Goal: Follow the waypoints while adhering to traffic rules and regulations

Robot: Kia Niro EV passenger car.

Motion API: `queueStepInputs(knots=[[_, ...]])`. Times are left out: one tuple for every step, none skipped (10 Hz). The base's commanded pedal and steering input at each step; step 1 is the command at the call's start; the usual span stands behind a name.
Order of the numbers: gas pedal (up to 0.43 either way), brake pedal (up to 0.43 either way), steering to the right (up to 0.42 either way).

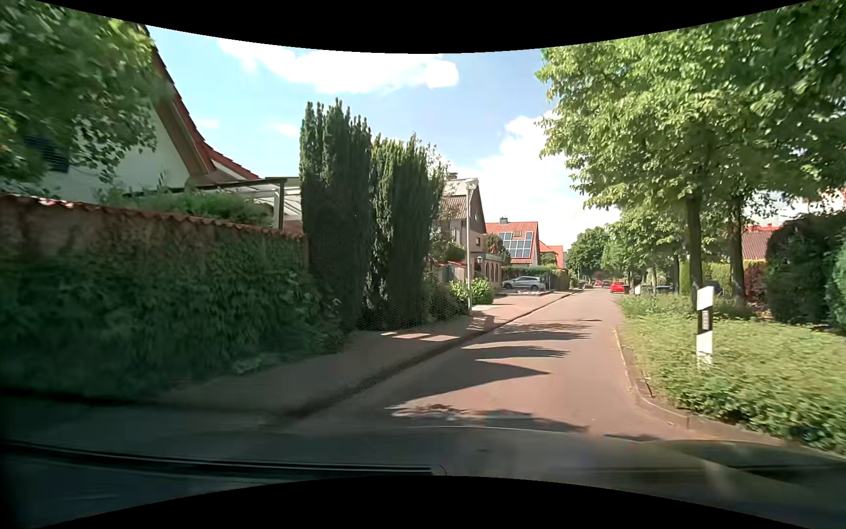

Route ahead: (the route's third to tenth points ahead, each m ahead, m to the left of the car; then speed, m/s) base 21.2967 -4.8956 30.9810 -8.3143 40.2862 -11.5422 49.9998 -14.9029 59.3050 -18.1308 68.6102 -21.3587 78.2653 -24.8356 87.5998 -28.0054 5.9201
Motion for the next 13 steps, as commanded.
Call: queueStepInputs(knots=[[0.098, 0.006, 0.078], [0.098, 0.006, 0.097], [0.098, 0.006, 0.113], [0.098, 0.006, 0.120], [0.110, 0.006, 0.125], [0.118, 0.006, 0.132], [0.118, 0.006, 0.135], [0.130, 0.006, 0.133], [0.138, 0.006, 0.128], [0.138, 0.006, 0.125], [0.138, 0.006, 0.122], [0.138, 0.006, 0.119], [0.138, 0.006, 0.112]])
